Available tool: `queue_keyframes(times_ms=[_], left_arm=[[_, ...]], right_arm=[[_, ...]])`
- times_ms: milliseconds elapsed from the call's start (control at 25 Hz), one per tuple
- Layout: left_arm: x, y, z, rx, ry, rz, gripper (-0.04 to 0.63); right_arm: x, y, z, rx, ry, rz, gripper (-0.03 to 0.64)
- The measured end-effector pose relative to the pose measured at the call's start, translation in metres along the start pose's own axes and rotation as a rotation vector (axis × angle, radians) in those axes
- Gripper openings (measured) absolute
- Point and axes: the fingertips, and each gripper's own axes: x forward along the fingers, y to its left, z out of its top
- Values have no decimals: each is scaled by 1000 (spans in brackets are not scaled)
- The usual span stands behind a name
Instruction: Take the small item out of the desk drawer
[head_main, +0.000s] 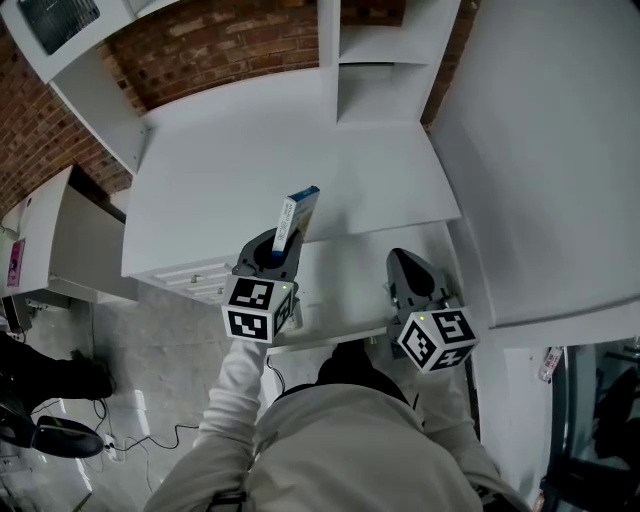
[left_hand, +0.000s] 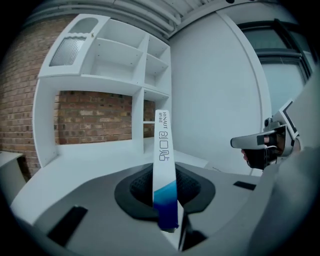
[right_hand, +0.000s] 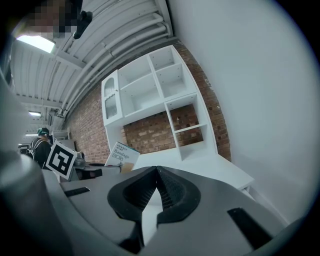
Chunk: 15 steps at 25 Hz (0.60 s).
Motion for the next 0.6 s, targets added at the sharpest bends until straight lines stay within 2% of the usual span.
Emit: queue_keyframes(times_ms=[600], left_arm=[[-51, 29, 26, -121, -175, 123, 74]], right_arm=[[-3, 16, 7, -24, -12, 35, 29]])
